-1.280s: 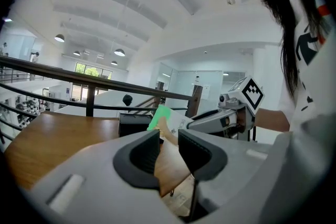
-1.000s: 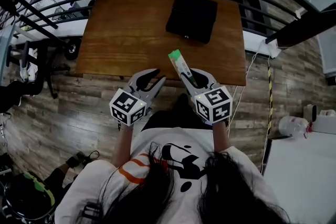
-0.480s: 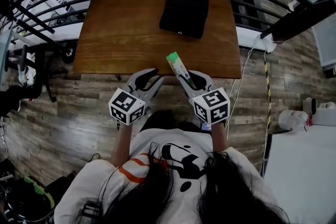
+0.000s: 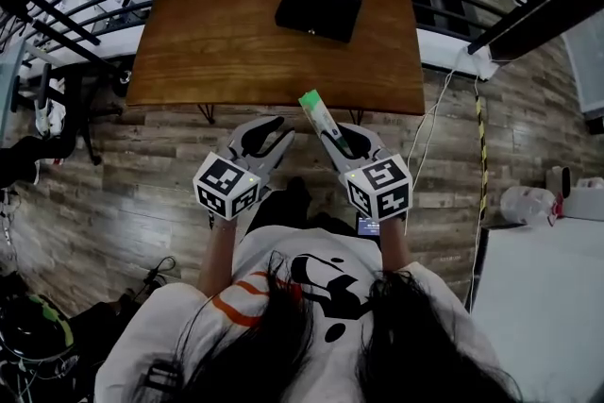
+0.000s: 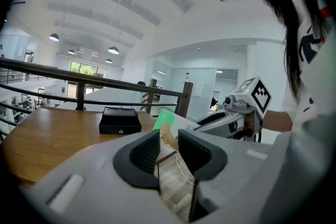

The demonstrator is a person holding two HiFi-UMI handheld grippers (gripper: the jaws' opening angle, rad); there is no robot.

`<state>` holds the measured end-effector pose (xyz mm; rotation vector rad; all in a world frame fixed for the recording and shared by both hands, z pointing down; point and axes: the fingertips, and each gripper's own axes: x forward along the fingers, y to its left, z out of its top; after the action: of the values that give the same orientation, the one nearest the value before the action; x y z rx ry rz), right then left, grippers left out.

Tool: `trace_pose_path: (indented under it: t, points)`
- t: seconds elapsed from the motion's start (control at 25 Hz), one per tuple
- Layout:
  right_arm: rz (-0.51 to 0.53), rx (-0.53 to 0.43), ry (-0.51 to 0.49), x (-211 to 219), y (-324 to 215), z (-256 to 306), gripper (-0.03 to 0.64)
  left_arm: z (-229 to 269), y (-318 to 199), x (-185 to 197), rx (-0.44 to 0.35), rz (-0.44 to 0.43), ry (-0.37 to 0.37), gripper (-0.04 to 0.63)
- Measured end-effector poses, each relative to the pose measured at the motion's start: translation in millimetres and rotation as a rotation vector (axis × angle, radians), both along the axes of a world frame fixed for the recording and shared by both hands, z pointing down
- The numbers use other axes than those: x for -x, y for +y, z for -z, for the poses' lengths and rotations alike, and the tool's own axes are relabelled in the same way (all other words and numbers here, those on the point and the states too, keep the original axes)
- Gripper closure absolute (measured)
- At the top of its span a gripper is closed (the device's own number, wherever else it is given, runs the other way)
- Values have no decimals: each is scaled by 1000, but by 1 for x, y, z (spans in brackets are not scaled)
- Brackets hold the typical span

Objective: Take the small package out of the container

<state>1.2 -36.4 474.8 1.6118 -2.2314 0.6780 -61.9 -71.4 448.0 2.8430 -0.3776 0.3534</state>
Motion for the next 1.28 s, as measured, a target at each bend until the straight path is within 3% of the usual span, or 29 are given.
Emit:
trace_pose_path:
  t: [0.52, 1.28]
  points:
    - [58, -40, 0, 7, 105, 0, 492, -3, 115, 4, -31, 40, -13, 503]
    - [84, -49, 8, 12, 175, -7, 492, -16, 190, 7, -26, 66, -37, 503]
